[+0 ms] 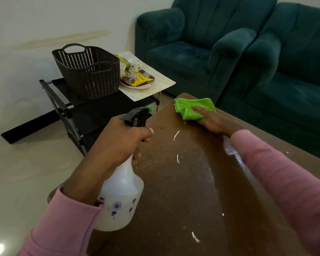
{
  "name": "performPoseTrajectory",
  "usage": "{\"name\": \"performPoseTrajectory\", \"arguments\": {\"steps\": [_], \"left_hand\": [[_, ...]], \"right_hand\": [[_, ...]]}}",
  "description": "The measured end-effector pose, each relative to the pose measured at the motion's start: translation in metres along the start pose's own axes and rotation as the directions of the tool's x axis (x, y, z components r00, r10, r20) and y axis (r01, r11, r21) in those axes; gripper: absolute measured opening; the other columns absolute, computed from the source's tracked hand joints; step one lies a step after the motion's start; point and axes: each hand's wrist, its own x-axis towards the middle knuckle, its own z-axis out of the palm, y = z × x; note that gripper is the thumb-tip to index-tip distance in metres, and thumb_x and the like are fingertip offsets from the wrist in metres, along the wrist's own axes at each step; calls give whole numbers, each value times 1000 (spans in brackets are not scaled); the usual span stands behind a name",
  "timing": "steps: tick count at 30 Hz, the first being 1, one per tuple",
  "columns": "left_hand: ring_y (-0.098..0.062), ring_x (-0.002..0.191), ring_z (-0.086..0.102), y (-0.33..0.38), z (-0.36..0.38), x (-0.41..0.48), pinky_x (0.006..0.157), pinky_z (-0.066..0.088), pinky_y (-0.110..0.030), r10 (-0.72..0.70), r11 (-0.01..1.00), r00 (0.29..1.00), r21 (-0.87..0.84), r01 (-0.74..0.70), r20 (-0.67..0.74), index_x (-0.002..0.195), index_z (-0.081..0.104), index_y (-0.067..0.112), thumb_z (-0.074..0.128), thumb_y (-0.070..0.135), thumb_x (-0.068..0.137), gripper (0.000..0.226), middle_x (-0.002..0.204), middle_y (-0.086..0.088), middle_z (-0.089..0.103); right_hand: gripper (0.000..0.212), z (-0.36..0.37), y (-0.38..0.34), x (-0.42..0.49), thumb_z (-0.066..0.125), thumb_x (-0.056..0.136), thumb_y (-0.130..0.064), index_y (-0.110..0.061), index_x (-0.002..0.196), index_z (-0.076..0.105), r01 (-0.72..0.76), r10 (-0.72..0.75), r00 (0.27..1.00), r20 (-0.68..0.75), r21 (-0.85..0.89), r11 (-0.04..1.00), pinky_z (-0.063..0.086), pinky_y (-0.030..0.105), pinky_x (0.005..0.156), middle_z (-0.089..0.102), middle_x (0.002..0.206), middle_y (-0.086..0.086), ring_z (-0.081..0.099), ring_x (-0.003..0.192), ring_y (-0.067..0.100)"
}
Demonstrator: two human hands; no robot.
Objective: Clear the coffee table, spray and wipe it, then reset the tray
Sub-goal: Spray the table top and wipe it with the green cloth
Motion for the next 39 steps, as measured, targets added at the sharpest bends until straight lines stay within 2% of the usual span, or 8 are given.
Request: {"name": "performPoseTrajectory", "arguments": {"steps": [3,7,15,22,26,31,36,39], "left_hand": [[-11,47,56,1,0,-3,52,45,-27,4,1000,1000,-9,-4,-3,96,62,27,66,23,87,10,93,-5,69],[-10,47,56,2,4,-10,53,45,-27,26,1000,999,-1,-26,-19,96,62,23,67,20,86,11,91,-7,66],[-10,38,52,2,-3,-13,52,47,-31,29,998,998,-61,-33,-64,90,58,34,72,14,82,25,99,-7,65],[-13,53,57,5,3,-21,50,43,-26,44,999,995,13,-43,-90,90,57,25,67,12,86,17,91,-5,63],[-12,51,57,7,3,-26,48,42,-24,23,1000,992,7,-22,-122,90,59,25,66,10,85,17,91,-4,64],[-9,37,53,9,-5,-35,46,45,-27,3,1000,985,-13,-5,-175,91,61,20,66,7,83,16,84,-8,64],[-8,39,52,-11,-24,-79,42,46,-25,-30,998,985,-51,22,-171,96,62,24,68,12,85,17,82,-9,64],[-9,38,52,-24,-32,-108,41,46,-23,-58,996,982,-83,44,-177,98,64,23,69,15,84,17,76,-10,65]], "right_hand": [[55,-13,2,22,42,101,-32,-27,151,20,-133,132,990,-42,-37,990,3,43,120,10,161,0,7,148,26],[53,-10,-41,39,38,102,-33,-22,151,21,-106,101,993,-66,-83,991,10,43,119,13,160,6,12,146,32],[54,29,-67,-18,43,100,-24,-30,149,21,347,-339,937,90,-102,932,-5,37,117,11,159,-8,3,147,15],[55,0,-56,3,40,101,-33,-24,151,18,-46,42,998,-56,-78,996,6,41,119,11,161,4,9,147,28],[53,34,-103,-2,38,101,-33,-30,151,19,196,-190,980,54,-152,969,2,50,119,9,161,1,5,148,27],[57,56,-105,-56,39,101,-27,-33,151,12,438,-415,896,158,-162,884,-6,39,118,3,161,-7,-1,147,15],[56,16,-65,-50,43,101,-26,-26,151,18,20,-20,1000,-9,-5,1000,6,40,120,11,161,4,11,147,27],[54,23,-86,-47,39,102,-28,-22,151,18,12,-13,1000,-20,-62,998,6,41,119,9,161,4,9,147,28]]}}
